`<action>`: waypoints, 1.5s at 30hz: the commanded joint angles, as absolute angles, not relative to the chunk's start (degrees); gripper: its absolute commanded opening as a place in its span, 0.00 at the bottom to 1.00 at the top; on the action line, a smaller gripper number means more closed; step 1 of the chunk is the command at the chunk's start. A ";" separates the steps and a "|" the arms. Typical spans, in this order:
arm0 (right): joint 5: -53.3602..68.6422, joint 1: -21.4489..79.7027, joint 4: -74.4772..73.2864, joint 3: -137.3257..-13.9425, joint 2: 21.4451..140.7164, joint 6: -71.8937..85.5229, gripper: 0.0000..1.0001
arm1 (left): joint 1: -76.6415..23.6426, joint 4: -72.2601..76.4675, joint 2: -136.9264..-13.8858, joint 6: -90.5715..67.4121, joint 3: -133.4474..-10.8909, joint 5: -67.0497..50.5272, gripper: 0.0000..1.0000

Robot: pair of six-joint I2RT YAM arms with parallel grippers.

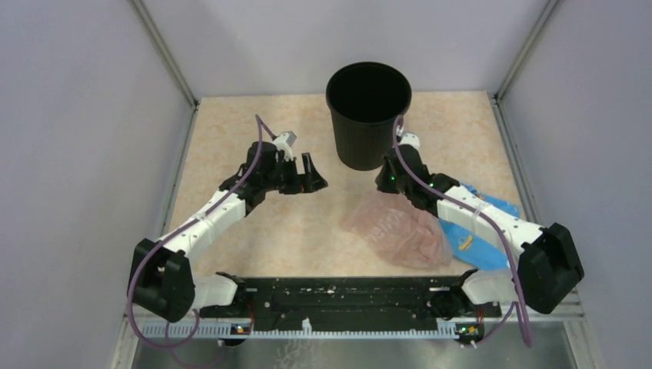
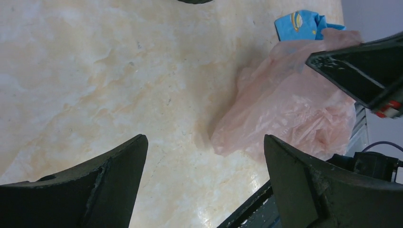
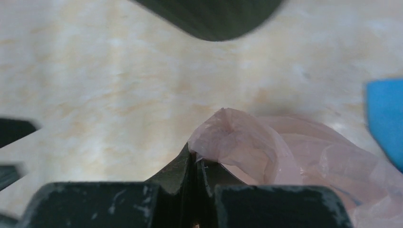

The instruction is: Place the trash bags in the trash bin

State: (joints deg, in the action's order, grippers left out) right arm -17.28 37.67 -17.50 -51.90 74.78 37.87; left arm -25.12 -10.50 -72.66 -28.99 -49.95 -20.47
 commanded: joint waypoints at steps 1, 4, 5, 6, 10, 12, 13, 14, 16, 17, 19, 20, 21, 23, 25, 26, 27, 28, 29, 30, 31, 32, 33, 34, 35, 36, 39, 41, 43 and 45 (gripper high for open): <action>2.49 40.32 -9.17 -60.81 74.18 28.16 0.00 | -21.98 -7.61 -73.65 -30.64 -48.59 -27.61 0.98; 15.52 42.02 -9.02 -66.61 74.77 23.82 0.00 | -20.02 -9.35 -73.72 -30.53 -48.59 -28.46 0.98; 18.52 42.73 -9.99 -68.66 75.01 22.23 0.00 | -19.36 -9.96 -73.45 -30.33 -48.55 -28.66 0.98; 20.80 43.47 -11.03 -70.21 75.18 20.63 0.00 | -18.66 -10.58 -73.02 -30.07 -48.60 -28.79 0.98; 25.75 44.25 -15.13 -70.19 75.05 16.90 0.00 | -16.96 -13.81 -70.37 -28.35 -48.67 -27.73 0.98; 25.46 44.29 -17.75 -67.78 74.74 16.41 0.00 | -16.55 -15.56 -68.92 -27.20 -48.48 -27.46 0.98; 24.96 44.36 -18.65 -65.82 74.45 16.59 0.00 | -16.53 -16.48 -68.60 -26.53 -48.36 -27.35 0.97; 24.26 44.56 -19.05 -63.68 73.87 17.07 0.00 | -16.52 -17.47 -68.13 -25.82 -48.27 -27.26 0.96; 21.17 45.41 -19.29 -58.58 72.22 18.58 0.00 | -16.52 -19.71 -67.74 -23.70 -48.26 -26.86 0.95; 19.13 45.74 -19.21 -55.99 71.20 19.46 0.00 | -16.52 -20.48 -67.62 -22.97 -48.21 -26.98 0.94; 15.11 45.97 -18.47 -49.95 69.20 21.45 0.00 | -16.51 -20.48 -67.55 -21.82 -47.40 -27.58 0.93; 13.13 45.97 -17.98 -47.77 68.33 22.58 0.00 | -16.52 -20.19 -67.69 -21.58 -46.86 -27.94 0.92; 11.51 45.97 -17.72 -45.98 67.74 23.40 0.00 | -16.52 -20.05 -68.08 -21.48 -46.58 -28.45 0.91; 8.46 46.01 -18.27 -43.95 67.50 24.43 0.00 | -16.61 -20.04 -69.17 -21.35 -46.23 -29.43 0.89; 4.99 45.96 -19.04 -42.82 67.46 25.30 0.00 | -16.61 -20.32 -70.25 -21.04 -46.07 -29.08 0.87; 2.96 45.97 -19.68 -42.54 67.35 25.78 0.00 | -16.61 -20.34 -70.45 -20.89 -46.00 -28.83 0.86; 1.05 45.97 -20.14 -42.28 67.17 26.06 0.00 | -16.61 -20.05 -70.44 -20.76 -45.84 -28.65 0.86; -0.43 45.97 -20.77 -42.26 67.10 26.10 0.00 | -16.61 -19.72 -70.30 -20.74 -45.61 -28.58 0.86; -2.22 45.97 -21.46 -42.46 67.14 26.12 0.00 | -16.63 -19.37 -70.16 -20.74 -45.57 -28.80 0.85; -3.08 45.99 -21.83 -42.65 67.18 26.00 0.00 | -16.69 -19.07 -70.07 -20.67 -45.53 -29.00 0.85; -3.76 45.97 -22.14 -42.82 67.31 25.79 0.00 | -16.70 -18.83 -70.05 -20.58 -45.51 -28.98 0.85; -4.08 45.99 -22.35 -43.00 67.37 25.65 0.00 | -16.66 -18.59 -70.09 -20.46 -45.52 -29.01 0.85; -4.13 45.97 -22.54 -43.18 67.52 25.11 0.00 | -16.69 -18.32 -70.15 -20.25 -45.67 -29.05 0.85; -4.12 46.01 -22.81 -43.30 67.60 24.73 0.00 | -16.70 -17.89 -70.07 -20.03 -45.92 -29.49 0.85; -4.39 45.97 -23.22 -43.45 67.81 24.44 0.00 | -16.70 -17.03 -69.72 -19.90 -46.18 -30.66 0.85; -4.88 45.98 -23.67 -43.55 68.00 24.19 0.00 | -16.70 -15.85 -69.24 -19.80 -46.31 -32.12 0.84; -5.21 45.97 -24.37 -43.81 68.31 23.72 0.00 | -17.12 -12.38 -68.08 -18.88 -46.75 -36.54 0.83; -4.39 46.01 -24.50 -44.13 68.12 23.30 0.00 | -18.02 -11.66 -68.36 -17.67 -48.04 -36.74 0.83; -3.86 45.98 -25.09 -44.49 67.97 22.73 0.00 | -19.24 -11.93 -69.59 -16.45 -50.03 -33.61 0.83; -3.98 45.97 -25.94 -44.72 67.71 22.32 0.00 | -20.01 -11.85 -71.71 -15.74 -52.43 -31.88 0.83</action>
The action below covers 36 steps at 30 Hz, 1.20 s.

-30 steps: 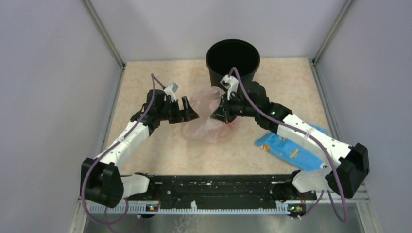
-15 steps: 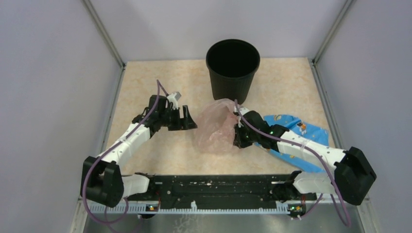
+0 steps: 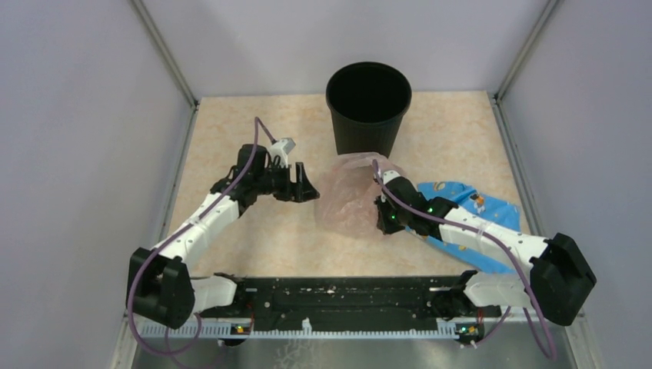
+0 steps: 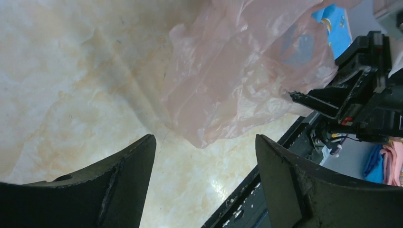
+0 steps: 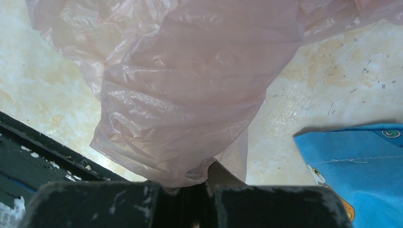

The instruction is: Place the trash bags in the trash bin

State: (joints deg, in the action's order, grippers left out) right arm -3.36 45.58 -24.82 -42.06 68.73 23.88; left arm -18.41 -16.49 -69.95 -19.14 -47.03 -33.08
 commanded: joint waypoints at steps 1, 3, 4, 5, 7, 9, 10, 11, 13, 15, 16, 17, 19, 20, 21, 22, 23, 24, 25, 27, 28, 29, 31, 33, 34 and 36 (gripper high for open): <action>-4.11 45.97 -26.50 -44.81 67.45 22.22 0.00 | -20.32 -11.79 -72.89 -15.55 -53.60 -31.18 0.83; -4.52 45.97 -27.44 -44.66 66.74 22.15 0.00 | -21.61 -11.35 -74.94 -15.10 -56.06 -29.84 0.82; -4.78 45.97 -27.77 -44.40 66.38 22.15 0.00 | -22.39 -10.95 -75.91 -14.85 -57.24 -29.21 0.82; -5.06 45.97 -28.10 -44.19 65.98 22.13 0.00 | -23.27 -10.49 -76.77 -14.59 -58.32 -28.78 0.82; -5.38 45.97 -28.57 -43.70 65.20 22.24 0.00 | -25.16 -9.88 -78.73 -13.98 -60.45 -28.00 0.81; -5.66 45.97 -28.86 -43.43 64.58 22.39 0.00 | -26.82 -10.15 -81.16 -13.27 -62.63 -27.30 0.80; -5.70 45.97 -28.95 -43.42 64.40 22.43 0.00 | -27.36 -9.90 -82.27 -13.19 -63.31 -27.03 0.80; -5.66 45.97 -29.00 -43.42 64.16 22.42 0.00 | -27.80 -9.40 -83.55 -13.18 -63.70 -26.64 0.79; -5.37 45.97 -29.29 -43.35 63.91 22.45 0.00 | -28.20 -8.16 -85.40 -13.70 -64.29 -25.92 0.78; -5.20 45.96 -29.65 -43.29 63.67 22.40 0.00 | -28.29 -6.47 -86.72 -14.44 -64.82 -25.53 0.77; -5.03 45.97 -29.79 -43.20 63.52 22.29 0.00 | -28.38 -5.43 -87.27 -14.86 -65.00 -25.12 0.75; -5.01 45.97 -29.88 -43.16 63.35 22.24 0.00 | -28.45 -4.37 -87.92 -15.01 -65.22 -25.34 0.74; -4.99 45.97 -30.14 -43.30 63.08 22.29 0.00 | -28.91 -3.32 -89.20 -15.16 -66.06 -25.17 0.72; -5.00 45.97 -30.29 -43.44 62.89 22.33 0.00 | -29.16 -3.24 -90.00 -15.20 -66.42 -25.09 0.70; -5.03 45.99 -30.52 -43.68 62.85 22.41 0.00 | -29.32 -2.98 -90.53 -15.39 -66.60 -24.93 0.69; -5.21 45.97 -30.76 -43.97 62.84 22.29 0.00 | -29.43 -2.46 -90.97 -15.68 -66.43 -24.69 0.67; -5.31 45.97 -30.99 -44.22 62.84 22.34 0.00 | -29.44 -1.67 -91.22 -16.06 -66.02 -24.63 0.66; -5.33 45.98 -31.14 -44.41 62.84 22.33 0.00 | -29.49 -0.64 -91.49 -16.46 -65.58 -24.91 0.65; -5.43 45.97 -31.19 -44.51 62.78 22.32 0.00 | -29.53 0.41 -91.71 -16.97 -65.15 -25.53 0.63; -5.44 45.97 -31.29 -44.64 62.80 22.24 0.00 | -29.61 2.79 -92.16 -18.23 -64.51 -26.74 0.60; -5.58 45.93 -31.37 -44.71 62.84 22.25 0.00 | -29.61 3.67 -92.23 -18.80 -64.14 -27.02 0.59; -5.69 45.96 -31.54 -44.80 62.91 22.18 0.00 | -29.61 4.52 -92.12 -19.36 -63.82 -26.82 0.58; -5.92 45.97 -31.80 -44.80 62.93 22.15 0.00 | -29.62 4.81 -91.49 -19.96 -63.36 -24.81 0.54; -5.99 45.97 -31.90 -44.87 62.98 22.22 0.00 | -29.62 4.95 -91.09 -19.52 -63.03 -23.66 0.53; -5.93 45.94 -31.83 -44.91 63.01 22.24 0.00 | -29.62 4.63 -91.20 -19.39 -63.21 -23.14 0.52; -5.81 45.94 -31.82 -45.06 63.09 22.24 0.00 | -29.62 4.08 -91.60 -19.10 -63.53 -22.10 0.50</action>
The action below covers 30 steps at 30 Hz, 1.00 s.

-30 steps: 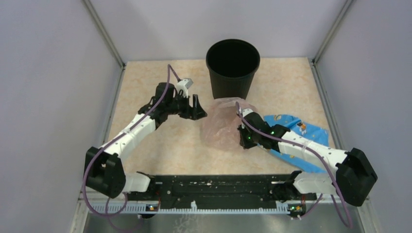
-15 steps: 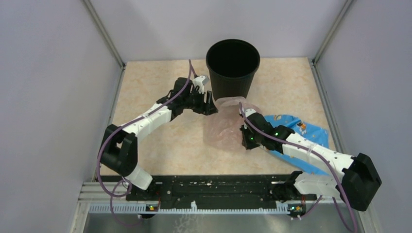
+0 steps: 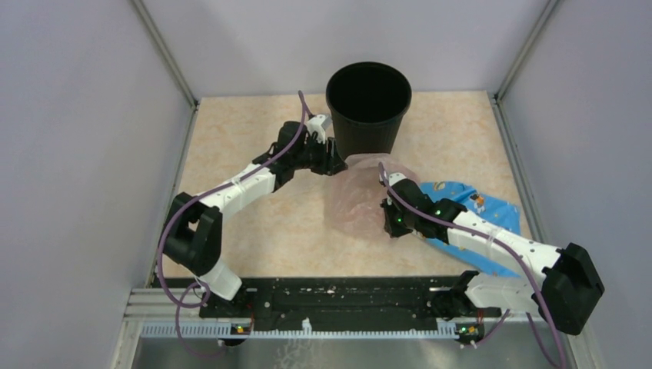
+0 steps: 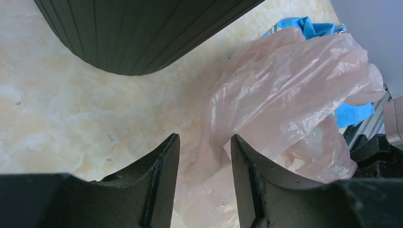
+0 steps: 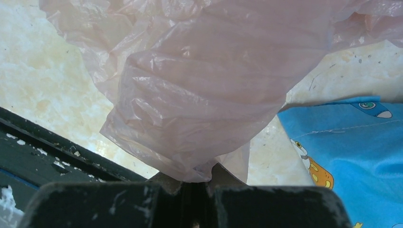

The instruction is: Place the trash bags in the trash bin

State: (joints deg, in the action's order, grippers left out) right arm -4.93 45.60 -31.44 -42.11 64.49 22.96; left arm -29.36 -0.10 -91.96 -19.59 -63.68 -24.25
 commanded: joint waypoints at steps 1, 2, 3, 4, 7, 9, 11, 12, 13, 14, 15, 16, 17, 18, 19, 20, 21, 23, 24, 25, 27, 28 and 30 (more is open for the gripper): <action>-5.82 45.96 -31.89 -45.15 63.18 22.24 0.00 | -29.62 4.12 -91.81 -18.93 -63.60 -22.15 0.50; -5.95 46.01 -31.95 -45.22 63.27 22.16 0.00 | -29.62 4.10 -92.22 -18.78 -63.76 -22.59 0.50; -6.05 45.97 -32.04 -45.30 63.37 22.15 0.00 | -29.67 3.86 -92.63 -18.68 -63.98 -22.92 0.50; -6.12 45.97 -32.08 -45.35 63.37 22.17 0.00 | -29.74 3.60 -93.10 -18.64 -64.20 -23.24 0.50; -6.18 45.97 -32.08 -45.67 63.46 22.14 0.00 | -30.11 3.72 -94.06 -18.55 -63.97 -23.91 0.53; -6.34 45.96 -32.15 -45.94 63.67 22.26 0.00 | -30.44 3.97 -94.61 -18.74 -63.85 -24.76 0.54; -6.92 45.97 -32.21 -46.41 63.87 22.32 0.00 | -30.70 4.48 -94.99 -19.36 -63.62 -25.53 0.55; -7.25 45.97 -32.32 -46.71 63.96 22.42 0.00 | -30.74 4.81 -95.13 -19.79 -63.30 -25.71 0.53; -7.82 45.97 -32.57 -47.06 64.05 22.60 0.00 | -30.75 4.82 -95.18 -20.26 -63.06 -25.55 0.49; -9.03 46.02 -33.09 -47.54 64.15 23.07 0.00 | -30.75 3.78 -95.14 -20.68 -62.95 -24.23 0.39; -11.09 45.97 -34.36 -48.06 64.54 23.85 0.00 | -30.63 1.82 -94.83 -20.93 -63.16 -21.63 0.25; -13.56 45.97 -35.88 -48.72 64.97 24.78 0.00 | -30.43 -1.34 -93.94 -21.45 -63.49 -17.38 0.10; -16.89 45.92 -38.05 -49.39 65.48 26.08 0.00 | -29.60 -5.57 -92.77 -22.07 -64.08 -10.78 0.00; -19.95 45.74 -40.25 -49.95 65.95 27.50 0.00 | -28.23 -8.35 -91.46 -21.95 -64.14 -7.88 0.00; -22.01 45.26 -42.53 -50.22 66.24 28.85 0.00 | -26.56 -10.40 -89.86 -21.74 -63.46 -6.36 0.00; -23.35 44.42 -43.65 -50.19 65.97 29.74 0.00 | -24.33 -11.66 -87.84 -21.53 -62.35 -6.13 0.00; -24.20 43.66 -44.05 -49.92 65.30 30.39 0.00 | -22.21 -12.39 -85.93 -21.18 -61.34 -6.60 0.00; -24.91 42.98 -43.50 -49.41 63.61 30.69 0.00 | -19.67 -13.43 -82.28 -19.71 -59.85 -7.66 0.00; -24.46 42.89 -42.91 -49.66 63.03 30.49 0.00 | -19.52 -13.96 -80.89 -18.77 -59.63 -8.29 0.00; -23.34 42.85 -41.73 -49.90 62.66 29.86 0.00 | -19.51 -14.41 -79.73 -17.86 -59.60 -9.82 0.00; -18.80 42.88 -38.43 -51.07 62.26 28.01 0.00 | -19.51 -15.13 -78.04 -17.77 -59.51 -12.35 0.00; -16.95 42.97 -36.75 -51.59 62.15 27.54 0.00 | -19.47 -15.61 -77.35 -18.14 -59.38 -12.97 0.00; -13.87 43.06 -34.09 -53.09 62.41 26.57 0.00 | -19.46 -15.80 -75.71 -18.74 -58.99 -13.45 0.00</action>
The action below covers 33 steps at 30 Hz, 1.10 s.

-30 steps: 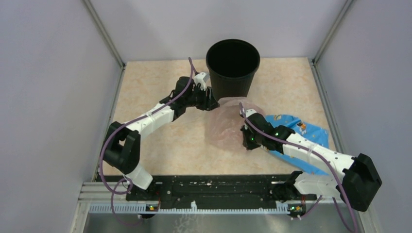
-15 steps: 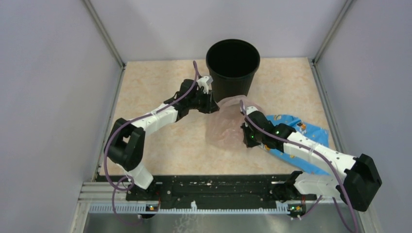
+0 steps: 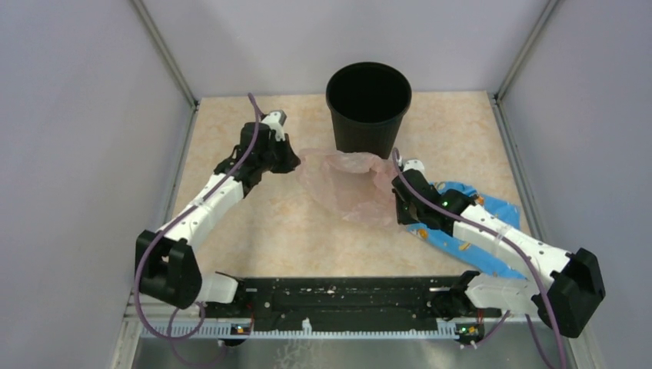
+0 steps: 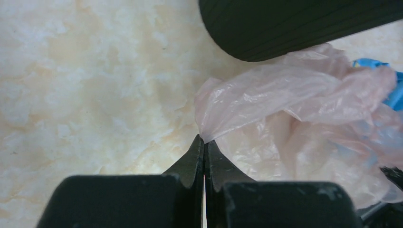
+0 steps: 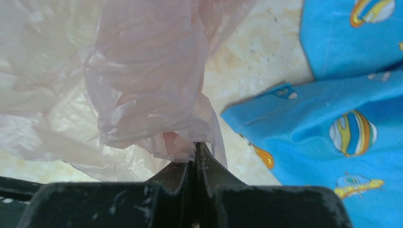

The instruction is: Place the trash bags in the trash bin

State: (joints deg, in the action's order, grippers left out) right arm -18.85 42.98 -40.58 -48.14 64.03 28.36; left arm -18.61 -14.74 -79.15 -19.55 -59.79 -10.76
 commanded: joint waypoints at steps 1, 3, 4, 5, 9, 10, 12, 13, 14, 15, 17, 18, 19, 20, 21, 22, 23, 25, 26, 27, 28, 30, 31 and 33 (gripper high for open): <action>-12.71 43.31 -33.03 -54.06 62.71 26.03 0.00 | -19.51 -15.63 -74.89 -18.80 -58.74 -13.67 0.00; -11.77 43.66 -32.09 -55.98 63.44 25.53 0.09 | -19.51 -15.56 -73.28 -18.64 -58.58 -14.69 0.00; -11.28 43.67 -31.82 -56.82 63.77 25.19 0.20 | -19.49 -15.90 -72.95 -18.57 -58.76 -15.14 0.00; -11.08 43.64 -31.41 -57.24 63.88 25.14 0.33 | -19.50 -16.37 -72.60 -18.55 -58.94 -15.53 0.00; -11.43 43.66 -29.71 -57.29 63.46 26.06 0.63 | -19.51 -17.68 -71.67 -18.37 -59.17 -16.23 0.00; -11.36 43.61 -29.38 -57.30 63.58 26.52 0.66 | -19.50 -17.85 -71.49 -18.37 -59.15 -16.31 0.00; -10.60 43.42 -29.02 -57.35 63.92 27.89 0.68 | -19.50 -18.33 -71.24 -18.37 -59.19 -16.19 0.00; -10.15 43.42 -28.56 -57.32 64.05 28.51 0.68 | -19.51 -18.52 -71.15 -18.37 -59.23 -16.01 0.00; -9.77 43.42 -27.93 -57.00 64.12 29.05 0.67 | -19.51 -18.78 -70.97 -18.37 -59.19 -15.73 0.00; -9.49 43.41 -27.46 -56.43 64.16 29.54 0.65 | -19.49 -18.96 -70.75 -18.37 -59.16 -15.36 0.00; -8.67 43.42 -27.10 -55.92 64.39 30.62 0.56 | -19.49 -19.28 -70.42 -18.46 -59.13 -14.76 0.00; -8.21 43.42 -27.01 -55.80 64.42 31.16 0.52 | -19.49 -19.43 -70.33 -18.52 -59.14 -14.54 0.00; -7.87 43.37 -26.92 -55.67 64.24 31.53 0.50 | -19.51 -19.63 -70.30 -18.54 -59.23 -14.44 0.00; -7.60 43.41 -26.96 -55.56 63.98 31.86 0.48 | -19.51 -20.09 -70.29 -18.62 -59.38 -14.35 0.00; -7.50 43.37 -27.39 -55.54 63.72 32.30 0.47 | -19.49 -20.34 -70.11 -18.68 -59.49 -14.37 0.00; -7.63 43.40 -28.29 -55.81 63.60 32.61 0.47 | -19.47 -20.42 -69.98 -18.74 -59.54 -14.45 0.00; -7.94 43.40 -29.88 -56.26 63.63 32.60 0.48 | -19.48 -20.43 -69.72 -18.87 -59.58 -14.46 0.00; -8.54 43.44 -32.83 -56.76 63.23 32.01 0.57 | -19.51 -20.73 -69.23 -18.97 -59.72 -14.43 0.00; -8.82 43.49 -33.67 -56.48 62.67 31.74 0.60 | -19.47 -20.93 -68.99 -19.13 -59.76 -14.42 0.00; -8.76 43.47 -33.28 -55.83 62.18 31.25 0.62 | -19.46 -20.97 -68.81 -19.23 -59.76 -14.41 0.00; -8.15 43.44 -32.71 -55.26 62.06 30.55 0.61 | -19.51 -21.14 -68.55 -19.40 -59.81 -14.29 0.00; -6.39 43.50 -31.62 -55.73 63.32 29.51 0.51 | -19.51 -21.62 -67.89 -19.66 -60.00 -13.53 0.00; -5.41 43.43 -30.57 -56.28 64.26 29.07 0.46 | -19.51 -21.93 -67.27 -19.83 -60.09 -12.71 0.00; -4.56 43.45 -28.70 -58.54 66.63 27.70 0.44 | -19.47 -23.53 -66.07 -20.30 -60.63 -9.59 0.00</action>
